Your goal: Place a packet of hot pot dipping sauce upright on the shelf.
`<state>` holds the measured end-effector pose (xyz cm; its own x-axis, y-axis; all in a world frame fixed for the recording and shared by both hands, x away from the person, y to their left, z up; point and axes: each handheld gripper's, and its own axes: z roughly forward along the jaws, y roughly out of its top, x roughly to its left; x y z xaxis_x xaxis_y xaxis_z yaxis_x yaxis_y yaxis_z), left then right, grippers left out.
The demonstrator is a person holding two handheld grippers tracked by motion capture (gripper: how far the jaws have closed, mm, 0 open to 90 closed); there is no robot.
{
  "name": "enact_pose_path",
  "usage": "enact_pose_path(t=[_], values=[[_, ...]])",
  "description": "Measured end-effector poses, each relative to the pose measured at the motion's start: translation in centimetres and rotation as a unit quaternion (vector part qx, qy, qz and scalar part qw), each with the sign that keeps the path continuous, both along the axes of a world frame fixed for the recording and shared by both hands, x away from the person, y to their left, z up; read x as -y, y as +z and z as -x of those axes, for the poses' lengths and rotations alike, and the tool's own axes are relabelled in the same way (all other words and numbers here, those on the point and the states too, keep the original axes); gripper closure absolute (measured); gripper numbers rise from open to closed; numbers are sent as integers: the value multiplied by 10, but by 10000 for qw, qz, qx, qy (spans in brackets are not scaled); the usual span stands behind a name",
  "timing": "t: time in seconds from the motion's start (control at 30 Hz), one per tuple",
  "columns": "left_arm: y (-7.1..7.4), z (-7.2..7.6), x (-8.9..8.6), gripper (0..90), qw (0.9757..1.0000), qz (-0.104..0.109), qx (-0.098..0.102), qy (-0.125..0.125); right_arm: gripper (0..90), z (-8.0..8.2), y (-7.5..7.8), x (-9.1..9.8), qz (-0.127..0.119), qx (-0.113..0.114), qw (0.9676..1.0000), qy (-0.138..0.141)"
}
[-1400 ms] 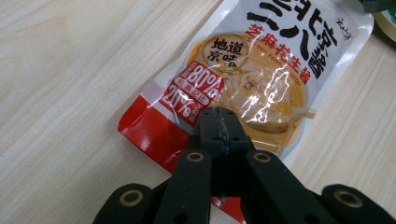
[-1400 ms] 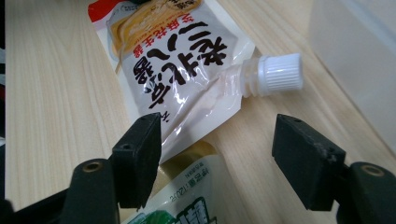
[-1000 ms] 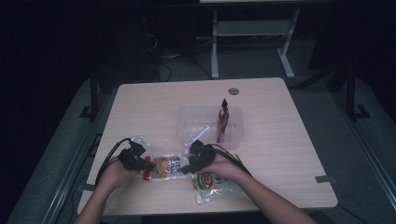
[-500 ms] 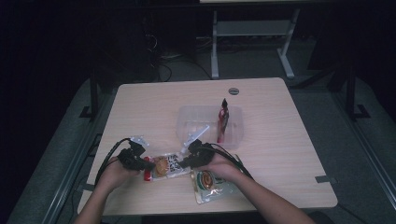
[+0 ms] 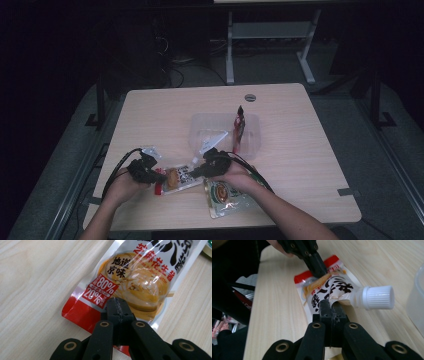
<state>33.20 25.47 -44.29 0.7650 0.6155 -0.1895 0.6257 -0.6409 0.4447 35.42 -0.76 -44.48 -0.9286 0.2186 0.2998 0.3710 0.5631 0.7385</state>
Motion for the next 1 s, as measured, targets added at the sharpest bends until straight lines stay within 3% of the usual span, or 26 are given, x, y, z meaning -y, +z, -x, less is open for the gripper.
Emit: enact_pose_path(t=[0.33,0.57,0.7,1.0], values=[[4,5,14,899,9996,81,99,-268,900,1,18,9,-411,45,9991,96],[9,10,27,899,9982,257,224,-490,900,1,33,18,-774,17,9969,171],[12,13,34,899,9967,403,375,-602,900,2,40,23,-970,3,9950,219],[22,22,53,899,9903,774,735,-884,900,5,54,29,-1389,-94,9897,346]])
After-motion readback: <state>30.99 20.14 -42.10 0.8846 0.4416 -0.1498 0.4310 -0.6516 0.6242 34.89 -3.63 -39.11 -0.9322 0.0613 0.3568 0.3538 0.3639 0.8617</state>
